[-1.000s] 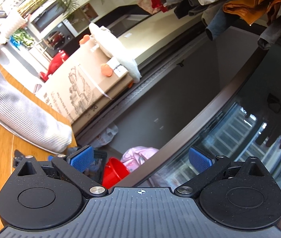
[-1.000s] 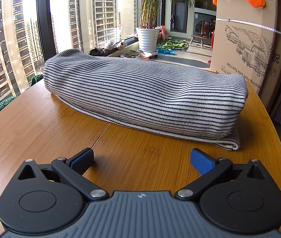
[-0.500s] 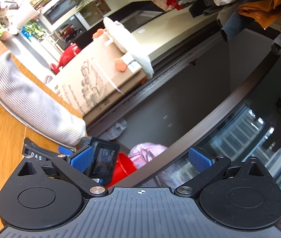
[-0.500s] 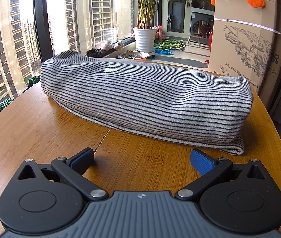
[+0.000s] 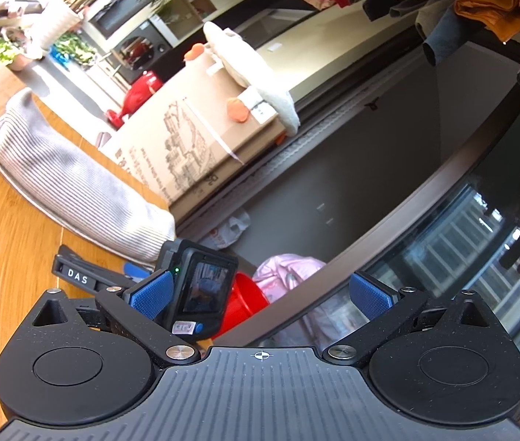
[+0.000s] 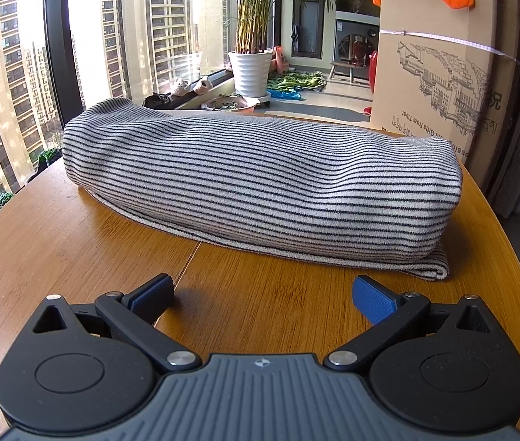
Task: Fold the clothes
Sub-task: 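Grasp the striped garment's edge with the right gripper and lift it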
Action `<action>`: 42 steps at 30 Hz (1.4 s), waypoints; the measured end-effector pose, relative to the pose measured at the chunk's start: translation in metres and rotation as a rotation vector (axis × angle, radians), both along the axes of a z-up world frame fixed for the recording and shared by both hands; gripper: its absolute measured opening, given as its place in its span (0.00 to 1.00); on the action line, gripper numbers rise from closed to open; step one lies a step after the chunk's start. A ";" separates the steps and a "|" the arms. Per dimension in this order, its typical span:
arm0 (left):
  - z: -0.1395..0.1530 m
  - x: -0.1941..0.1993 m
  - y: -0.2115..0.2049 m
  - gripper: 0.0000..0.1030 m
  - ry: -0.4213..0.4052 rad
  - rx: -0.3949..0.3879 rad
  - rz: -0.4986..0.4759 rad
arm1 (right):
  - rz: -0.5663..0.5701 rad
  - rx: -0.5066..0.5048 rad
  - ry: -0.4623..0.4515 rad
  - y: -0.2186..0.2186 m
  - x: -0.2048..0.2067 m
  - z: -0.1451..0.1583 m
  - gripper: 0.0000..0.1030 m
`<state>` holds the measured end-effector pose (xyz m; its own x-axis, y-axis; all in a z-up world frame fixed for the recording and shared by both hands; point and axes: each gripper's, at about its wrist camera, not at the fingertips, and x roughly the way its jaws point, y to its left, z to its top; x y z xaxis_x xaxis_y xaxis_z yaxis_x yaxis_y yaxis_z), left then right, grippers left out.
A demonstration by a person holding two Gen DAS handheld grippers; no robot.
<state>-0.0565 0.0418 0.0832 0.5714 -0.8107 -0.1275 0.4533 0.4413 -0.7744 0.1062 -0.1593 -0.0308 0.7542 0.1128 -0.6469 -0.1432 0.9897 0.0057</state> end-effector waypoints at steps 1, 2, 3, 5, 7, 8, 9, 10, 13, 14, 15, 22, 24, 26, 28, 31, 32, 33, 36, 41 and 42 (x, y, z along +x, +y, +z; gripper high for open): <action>0.001 0.002 0.001 1.00 -0.003 0.013 0.011 | -0.003 0.000 0.000 0.000 0.000 0.000 1.00; 0.002 0.004 0.003 1.00 -0.010 0.029 0.027 | -0.007 0.000 0.000 0.000 -0.001 0.000 1.00; 0.004 0.006 0.005 1.00 -0.017 0.045 0.043 | -0.007 0.000 0.000 0.000 -0.001 0.000 1.00; 0.007 0.012 0.009 1.00 -0.043 0.095 0.089 | -0.010 0.000 0.000 0.000 -0.001 0.000 1.00; 0.012 0.020 0.018 1.00 -0.084 0.158 0.147 | -0.003 -0.001 0.000 0.003 0.001 0.000 1.00; 0.014 0.024 0.024 1.00 -0.105 0.185 0.192 | 0.005 -0.001 0.000 0.005 0.003 0.000 1.00; 0.015 0.028 0.031 1.00 -0.127 0.208 0.247 | 0.024 0.000 -0.001 0.008 0.007 -0.001 1.00; 0.015 0.035 0.039 1.00 -0.139 0.239 0.306 | 0.035 0.000 -0.001 0.010 0.009 -0.001 1.00; 0.009 0.070 0.055 1.00 -0.108 0.346 0.428 | 0.059 -0.006 -0.003 0.012 0.009 0.000 1.00; 0.005 0.085 0.056 1.00 -0.078 0.375 0.430 | 0.073 -0.009 -0.005 0.013 0.010 0.000 1.00; 0.001 0.099 0.057 1.00 -0.047 0.403 0.432 | 0.089 -0.021 -0.012 0.013 0.009 0.000 1.00; -0.030 0.186 0.034 1.00 0.038 0.568 0.374 | 0.100 0.006 0.009 0.012 0.011 0.000 1.00; -0.039 0.204 0.025 1.00 0.041 0.614 0.377 | 0.116 0.028 0.030 0.010 0.010 0.003 1.00; -0.049 0.219 0.015 1.00 0.047 0.655 0.375 | 0.110 0.148 0.032 -0.003 0.006 0.006 1.00; -0.059 0.230 0.007 1.00 0.073 0.681 0.362 | 0.111 0.257 0.024 -0.018 0.003 0.006 1.00; -0.071 0.238 0.003 1.00 0.118 0.690 0.349 | 0.187 0.303 0.103 -0.037 0.008 0.013 1.00; -0.073 0.239 0.002 1.00 0.122 0.696 0.348 | 0.166 0.372 0.099 -0.051 0.005 0.019 1.00; -0.074 0.239 0.001 1.00 0.127 0.702 0.348 | 0.157 0.411 0.044 -0.063 -0.001 0.026 1.00; -0.079 0.241 -0.002 1.00 0.139 0.721 0.345 | 0.063 0.262 -0.183 -0.081 -0.009 0.055 1.00; -0.083 0.246 -0.006 1.00 0.183 0.741 0.346 | -0.070 0.388 -0.154 -0.109 0.050 0.050 1.00; -0.082 0.247 -0.007 1.00 0.186 0.748 0.343 | -0.094 0.430 -0.143 -0.112 0.062 0.044 1.00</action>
